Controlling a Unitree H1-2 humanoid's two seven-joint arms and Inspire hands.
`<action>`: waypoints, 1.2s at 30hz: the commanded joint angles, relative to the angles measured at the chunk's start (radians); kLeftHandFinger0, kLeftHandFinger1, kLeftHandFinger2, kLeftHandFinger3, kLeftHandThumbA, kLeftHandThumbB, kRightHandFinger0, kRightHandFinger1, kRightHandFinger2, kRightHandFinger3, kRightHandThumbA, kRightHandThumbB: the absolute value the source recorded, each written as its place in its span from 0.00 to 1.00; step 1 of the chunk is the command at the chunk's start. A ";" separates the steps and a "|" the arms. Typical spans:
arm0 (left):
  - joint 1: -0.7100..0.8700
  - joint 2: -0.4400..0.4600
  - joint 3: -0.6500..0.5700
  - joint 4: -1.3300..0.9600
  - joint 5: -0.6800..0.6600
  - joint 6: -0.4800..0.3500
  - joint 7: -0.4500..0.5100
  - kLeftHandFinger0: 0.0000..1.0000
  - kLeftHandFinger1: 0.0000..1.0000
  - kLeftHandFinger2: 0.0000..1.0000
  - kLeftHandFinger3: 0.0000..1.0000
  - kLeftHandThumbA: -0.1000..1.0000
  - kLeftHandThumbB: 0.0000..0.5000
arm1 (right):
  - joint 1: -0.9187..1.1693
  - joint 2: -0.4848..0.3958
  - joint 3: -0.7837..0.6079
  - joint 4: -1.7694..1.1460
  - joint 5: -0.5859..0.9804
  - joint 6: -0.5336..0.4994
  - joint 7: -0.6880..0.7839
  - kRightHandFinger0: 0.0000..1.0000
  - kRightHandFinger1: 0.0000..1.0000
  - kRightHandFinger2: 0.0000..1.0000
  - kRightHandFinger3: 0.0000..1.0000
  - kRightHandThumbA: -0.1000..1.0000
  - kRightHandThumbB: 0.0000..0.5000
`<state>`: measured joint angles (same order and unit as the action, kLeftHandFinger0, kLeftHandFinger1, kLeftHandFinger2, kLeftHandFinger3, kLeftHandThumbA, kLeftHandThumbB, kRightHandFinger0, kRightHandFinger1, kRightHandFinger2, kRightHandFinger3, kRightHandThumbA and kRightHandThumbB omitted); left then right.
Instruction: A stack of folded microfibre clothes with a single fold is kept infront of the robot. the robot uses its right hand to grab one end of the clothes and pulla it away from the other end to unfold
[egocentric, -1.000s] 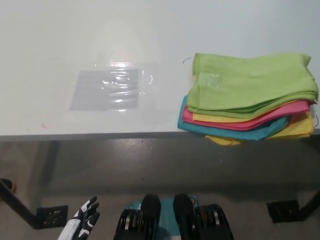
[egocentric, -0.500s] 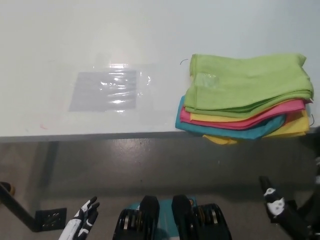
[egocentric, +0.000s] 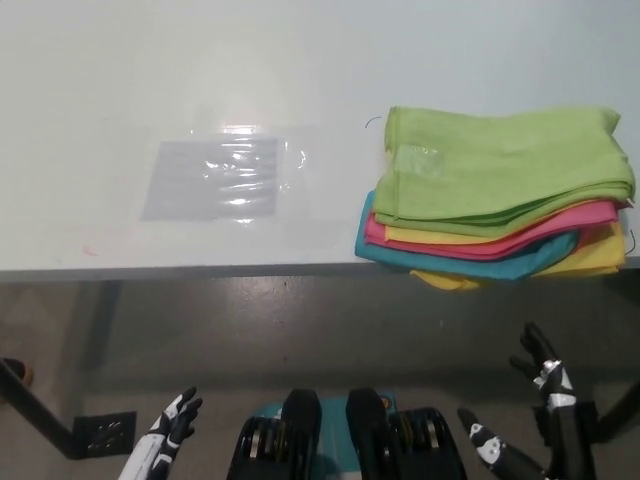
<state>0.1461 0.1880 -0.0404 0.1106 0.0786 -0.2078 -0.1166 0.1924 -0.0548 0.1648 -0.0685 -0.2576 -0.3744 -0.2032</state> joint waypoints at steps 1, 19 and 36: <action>0.003 -0.002 0.009 -0.016 -0.037 -0.068 -0.004 1.00 1.00 1.00 1.00 0.98 0.50 | -0.018 -0.001 0.001 0.055 0.060 -0.022 0.051 0.81 0.96 1.00 1.00 0.81 0.23; 0.017 -0.014 0.015 -0.016 -0.072 -0.106 -0.002 1.00 1.00 1.00 1.00 0.97 0.60 | -0.099 -0.025 -0.016 0.253 0.241 0.097 0.227 0.91 1.00 1.00 1.00 0.97 0.37; 0.017 -0.001 0.021 -0.034 -0.069 -0.075 -0.006 1.00 1.00 1.00 1.00 0.97 0.62 | -0.107 -0.029 -0.013 0.254 0.260 0.048 0.289 1.00 1.00 1.00 1.00 1.00 0.55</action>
<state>0.1721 0.1737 -0.0316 0.1078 0.0236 -0.2696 -0.1190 0.1080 -0.0774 0.1611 0.1925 -0.0203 -0.2981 0.0551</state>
